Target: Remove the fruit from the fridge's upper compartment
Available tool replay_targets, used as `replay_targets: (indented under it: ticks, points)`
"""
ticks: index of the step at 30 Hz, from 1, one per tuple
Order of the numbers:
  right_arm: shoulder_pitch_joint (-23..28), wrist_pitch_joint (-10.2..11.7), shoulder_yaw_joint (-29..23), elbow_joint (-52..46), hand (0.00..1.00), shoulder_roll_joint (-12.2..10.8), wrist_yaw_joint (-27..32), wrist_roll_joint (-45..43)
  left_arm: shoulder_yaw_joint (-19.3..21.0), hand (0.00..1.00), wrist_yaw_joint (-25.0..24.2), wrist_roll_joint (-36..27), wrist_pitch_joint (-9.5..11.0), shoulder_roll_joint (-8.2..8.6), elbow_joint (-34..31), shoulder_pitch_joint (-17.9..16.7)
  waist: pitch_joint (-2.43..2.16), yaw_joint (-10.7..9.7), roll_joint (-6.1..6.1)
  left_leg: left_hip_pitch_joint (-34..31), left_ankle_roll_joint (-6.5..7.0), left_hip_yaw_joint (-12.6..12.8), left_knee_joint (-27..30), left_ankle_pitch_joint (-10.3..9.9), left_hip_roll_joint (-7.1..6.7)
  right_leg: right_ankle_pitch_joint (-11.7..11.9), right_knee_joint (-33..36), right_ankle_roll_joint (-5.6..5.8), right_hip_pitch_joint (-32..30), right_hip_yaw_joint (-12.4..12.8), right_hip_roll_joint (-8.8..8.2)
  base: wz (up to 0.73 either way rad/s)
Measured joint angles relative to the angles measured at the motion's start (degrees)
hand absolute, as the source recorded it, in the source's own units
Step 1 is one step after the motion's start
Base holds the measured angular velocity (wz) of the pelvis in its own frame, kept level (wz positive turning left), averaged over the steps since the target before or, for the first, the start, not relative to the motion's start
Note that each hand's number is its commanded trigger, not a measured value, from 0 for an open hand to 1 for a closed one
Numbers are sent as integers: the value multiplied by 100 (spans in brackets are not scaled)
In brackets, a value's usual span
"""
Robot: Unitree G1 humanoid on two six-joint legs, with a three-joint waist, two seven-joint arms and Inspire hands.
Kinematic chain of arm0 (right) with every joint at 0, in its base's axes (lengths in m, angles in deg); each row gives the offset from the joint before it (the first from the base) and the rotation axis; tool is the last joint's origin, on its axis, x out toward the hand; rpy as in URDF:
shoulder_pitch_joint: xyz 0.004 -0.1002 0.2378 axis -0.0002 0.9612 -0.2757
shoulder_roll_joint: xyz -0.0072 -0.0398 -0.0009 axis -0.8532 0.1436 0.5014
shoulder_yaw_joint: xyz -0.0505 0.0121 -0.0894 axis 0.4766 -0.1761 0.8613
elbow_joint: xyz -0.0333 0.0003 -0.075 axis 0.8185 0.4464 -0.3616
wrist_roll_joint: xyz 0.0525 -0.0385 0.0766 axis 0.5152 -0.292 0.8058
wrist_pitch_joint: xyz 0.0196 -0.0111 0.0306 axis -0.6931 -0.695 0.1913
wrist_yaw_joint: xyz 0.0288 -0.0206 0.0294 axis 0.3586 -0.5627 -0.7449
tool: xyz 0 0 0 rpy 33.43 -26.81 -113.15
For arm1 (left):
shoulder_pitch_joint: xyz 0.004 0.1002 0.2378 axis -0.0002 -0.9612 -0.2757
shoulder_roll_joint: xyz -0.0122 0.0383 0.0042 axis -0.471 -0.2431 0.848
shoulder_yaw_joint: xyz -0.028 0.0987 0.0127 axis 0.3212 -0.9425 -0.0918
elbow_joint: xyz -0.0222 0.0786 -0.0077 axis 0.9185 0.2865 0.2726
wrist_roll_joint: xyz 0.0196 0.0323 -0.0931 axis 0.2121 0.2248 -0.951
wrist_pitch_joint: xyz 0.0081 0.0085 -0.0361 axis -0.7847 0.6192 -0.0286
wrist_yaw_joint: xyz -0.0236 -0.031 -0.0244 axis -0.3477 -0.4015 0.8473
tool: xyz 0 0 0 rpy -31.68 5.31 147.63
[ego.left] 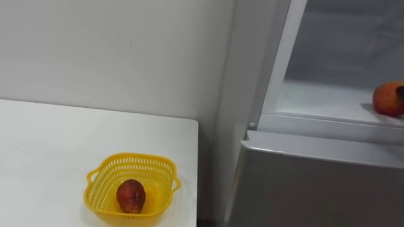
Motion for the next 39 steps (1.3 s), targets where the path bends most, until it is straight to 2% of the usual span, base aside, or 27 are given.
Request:
replay_targets:
  ticks: [4, 10, 17, 20, 28, 31, 37, 39]
  points:
    - [0, -43, 77, 4, 0, 0, -162, -2, -3, 0, 0, 2, -3, -9, 46, 0, 12, 3, -30, -2, -12, -4, -3, 7, 2, -18, -8, -28, -1, 24, 7, 0]
    - [-1, -190, 81, -33, 0, 0, -302, -4, 44, 0, 10, 5, -92, -30, 67, -1, -18, 27, -87, -34, -14, -13, 35, 8, -3, -31, -12, -40, -22, 31, 4, 1]
    - [-1, -194, 499, -33, 0, 15, -398, -46, 50, 0, 80, 221, -159, -63, 71, 52, -53, 155, -140, -45, -14, -38, 51, 9, 2, -31, -7, -41, -18, -31, 0, 2]
    - [-1, -198, 530, -31, 0, 15, -509, -146, 61, 0, 85, 356, -209, -63, 69, 47, -52, 270, -138, -49, -15, -49, 48, 8, -1, -31, -7, -41, -21, -33, 0, 0]
    - [-1, -198, 723, -23, 0, 15, -723, -230, 110, 0, 157, 457, -209, -64, 68, 42, -51, 327, -137, -76, -19, -101, 44, 10, -4, -31, -6, -40, -26, -83, -6, 3]
    - [-7, -198, 725, -24, 0, 17, -766, -230, 119, 0, 158, 460, -209, -64, 35, 54, -66, 314, -158, -154, -19, -100, 64, 11, -5, -31, 2, -41, -95, -107, -11, 0]
    - [-7, -192, 736, 151, 0, 17, -925, -227, 111, 0, 153, 429, -201, -62, -4, 51, -56, 306, -155, -113, -22, -131, 106, 15, -7, -30, 2, -41, -67, -161, -22, 2]
    - [-14, -177, 732, 300, 0, 17, -1047, -225, 109, 0, 140, 429, -198, -61, -1, 48, -24, 318, -164, -86, -22, -104, 98, 14, -3, -31, 2, -41, -47, -157, -21, -2]
